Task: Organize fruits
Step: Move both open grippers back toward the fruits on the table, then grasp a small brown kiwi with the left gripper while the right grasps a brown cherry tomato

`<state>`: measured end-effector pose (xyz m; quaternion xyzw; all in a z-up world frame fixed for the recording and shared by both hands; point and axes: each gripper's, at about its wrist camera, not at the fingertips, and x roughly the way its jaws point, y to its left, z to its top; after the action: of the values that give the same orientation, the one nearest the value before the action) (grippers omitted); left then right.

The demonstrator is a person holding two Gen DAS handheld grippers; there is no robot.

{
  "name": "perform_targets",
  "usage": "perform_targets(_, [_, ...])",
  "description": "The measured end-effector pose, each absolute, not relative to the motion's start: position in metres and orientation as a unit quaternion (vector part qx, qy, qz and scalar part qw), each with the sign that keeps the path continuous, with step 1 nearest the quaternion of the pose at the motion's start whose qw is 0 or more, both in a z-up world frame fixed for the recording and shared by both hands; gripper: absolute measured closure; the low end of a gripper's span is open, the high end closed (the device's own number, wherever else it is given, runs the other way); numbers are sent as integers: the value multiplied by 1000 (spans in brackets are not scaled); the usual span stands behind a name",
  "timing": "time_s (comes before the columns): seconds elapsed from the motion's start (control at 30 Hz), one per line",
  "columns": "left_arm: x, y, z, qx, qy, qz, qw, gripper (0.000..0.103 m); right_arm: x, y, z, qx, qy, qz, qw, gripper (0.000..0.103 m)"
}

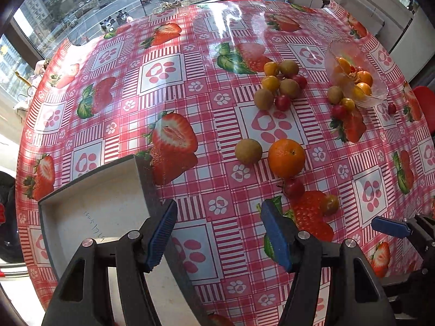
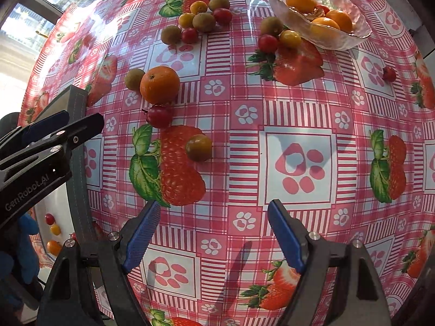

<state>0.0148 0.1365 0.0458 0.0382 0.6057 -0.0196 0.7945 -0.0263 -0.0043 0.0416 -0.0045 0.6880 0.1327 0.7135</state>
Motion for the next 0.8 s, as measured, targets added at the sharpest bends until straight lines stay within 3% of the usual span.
perform_targets(0.57, [61,121,11,34,604,-15,796,38,2,23,26,-43,651,165,740,23])
perform_targets(0.63, [65,120,11,33,601,-15,799,38,6,27,28,-49,645,168,744,30])
perform_targets(0.73, [67,120,10,33,600,-12,799,38,11,34,29,-61,637,174,748,51])
perform_targets(0.8, [67,120,11,27,600,-16,799,43,15,36,29,-59,638,183,746,75])
